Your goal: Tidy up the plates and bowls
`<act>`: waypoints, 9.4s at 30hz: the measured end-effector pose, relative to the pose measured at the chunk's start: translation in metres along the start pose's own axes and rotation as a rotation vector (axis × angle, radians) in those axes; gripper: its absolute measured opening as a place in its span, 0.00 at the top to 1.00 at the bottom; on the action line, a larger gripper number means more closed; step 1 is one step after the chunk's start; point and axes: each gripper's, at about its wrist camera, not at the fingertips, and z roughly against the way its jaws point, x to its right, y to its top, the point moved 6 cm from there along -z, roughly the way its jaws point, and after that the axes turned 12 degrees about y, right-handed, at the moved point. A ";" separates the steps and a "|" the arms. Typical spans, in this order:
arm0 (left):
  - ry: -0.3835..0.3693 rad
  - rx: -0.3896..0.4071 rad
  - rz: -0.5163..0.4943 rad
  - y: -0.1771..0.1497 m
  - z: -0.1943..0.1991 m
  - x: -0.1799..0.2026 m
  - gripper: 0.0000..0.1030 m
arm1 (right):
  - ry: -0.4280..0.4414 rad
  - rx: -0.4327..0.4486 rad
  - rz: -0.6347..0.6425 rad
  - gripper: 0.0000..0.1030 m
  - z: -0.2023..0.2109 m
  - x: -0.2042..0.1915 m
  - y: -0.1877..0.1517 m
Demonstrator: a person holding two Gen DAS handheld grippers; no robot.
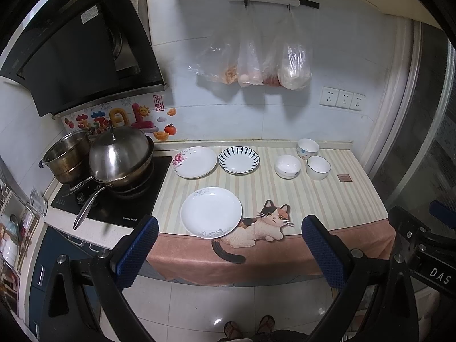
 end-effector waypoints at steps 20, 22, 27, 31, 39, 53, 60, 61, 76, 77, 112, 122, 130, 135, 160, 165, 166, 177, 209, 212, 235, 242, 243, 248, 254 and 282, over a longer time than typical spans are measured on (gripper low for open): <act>-0.001 0.003 0.001 0.000 0.001 0.003 0.00 | -0.004 -0.002 0.006 0.00 0.002 0.003 0.003; 0.000 0.005 0.003 0.002 0.001 0.005 0.00 | -0.004 0.001 0.004 0.00 0.002 0.003 0.003; -0.002 0.009 0.006 0.008 0.004 0.006 0.00 | -0.004 0.005 0.006 0.00 0.005 0.005 0.006; -0.003 0.010 0.008 0.008 0.004 0.007 0.00 | -0.005 0.006 0.005 0.00 0.005 0.005 0.007; 0.036 0.004 0.040 0.013 -0.028 -0.005 0.00 | 0.028 0.055 -0.033 0.00 -0.019 0.009 0.013; 0.129 -0.481 0.022 -0.050 -0.314 -0.040 0.06 | 0.312 -0.433 -0.049 0.00 -0.342 -0.028 -0.044; 0.129 -0.666 0.102 -0.079 -0.427 -0.043 0.19 | 0.380 -0.645 -0.051 0.03 -0.497 -0.039 -0.073; 0.109 -0.685 0.118 -0.082 -0.438 -0.044 0.19 | 0.384 -0.658 -0.051 0.05 -0.509 -0.041 -0.074; -0.025 -0.790 0.245 -0.119 -0.505 -0.038 0.59 | 0.493 -0.867 0.001 0.77 -0.599 -0.072 -0.079; -0.019 -0.787 0.235 -0.122 -0.504 -0.037 0.63 | 0.494 -0.862 0.002 0.81 -0.601 -0.074 -0.078; -0.106 -0.759 -0.064 -0.089 -0.466 0.149 0.63 | 0.410 -0.825 -0.162 0.84 -0.553 0.090 -0.069; -0.123 -0.750 -0.121 -0.096 -0.482 0.178 0.63 | 0.370 -0.814 -0.200 0.84 -0.553 0.097 -0.072; -0.125 -0.742 -0.171 -0.099 -0.493 0.203 0.63 | 0.304 -0.795 -0.228 0.81 -0.553 0.094 -0.072; -0.137 -0.728 -0.227 -0.108 -0.489 0.213 0.63 | 0.265 -0.769 -0.248 0.79 -0.550 0.093 -0.075; 0.104 -0.696 0.325 -0.021 -0.581 0.007 0.57 | 0.509 -0.557 0.050 0.59 -0.674 -0.121 0.132; 0.107 -0.725 0.352 -0.027 -0.600 0.000 0.57 | 0.481 -0.610 0.192 0.59 -0.747 -0.162 0.138; 0.107 -0.726 0.353 -0.028 -0.602 0.000 0.57 | 0.469 -0.620 0.202 0.59 -0.756 -0.163 0.138; 0.104 -0.667 0.332 -0.021 -0.624 -0.002 0.72 | 0.489 -0.671 0.237 0.82 -0.815 -0.171 0.126; -0.013 -0.520 0.240 0.011 -0.487 0.050 0.72 | 0.560 -0.455 0.128 0.88 -0.607 -0.065 0.143; -0.034 -0.516 0.210 0.007 -0.465 0.073 0.72 | 0.553 -0.448 0.090 0.88 -0.576 -0.038 0.129; -0.038 -0.683 -0.017 -0.094 -0.441 0.172 0.72 | 0.496 -0.628 -0.103 0.88 -0.518 0.094 -0.044; -0.016 -0.719 -0.056 -0.111 -0.445 0.183 0.72 | 0.464 -0.657 -0.082 0.88 -0.525 0.100 -0.049; -0.013 -0.721 -0.061 -0.112 -0.446 0.183 0.72 | 0.463 -0.661 -0.084 0.88 -0.526 0.101 -0.049; -0.004 -0.734 -0.082 -0.117 -0.449 0.187 0.72 | 0.448 -0.678 -0.090 0.88 -0.532 0.103 -0.049; 0.007 -0.719 -0.105 -0.116 -0.453 0.194 0.72 | 0.436 -0.677 -0.096 0.88 -0.536 0.102 -0.047; -0.044 -0.649 0.027 -0.042 -0.464 0.154 0.69 | 0.415 -0.692 -0.217 0.81 -0.526 0.109 0.011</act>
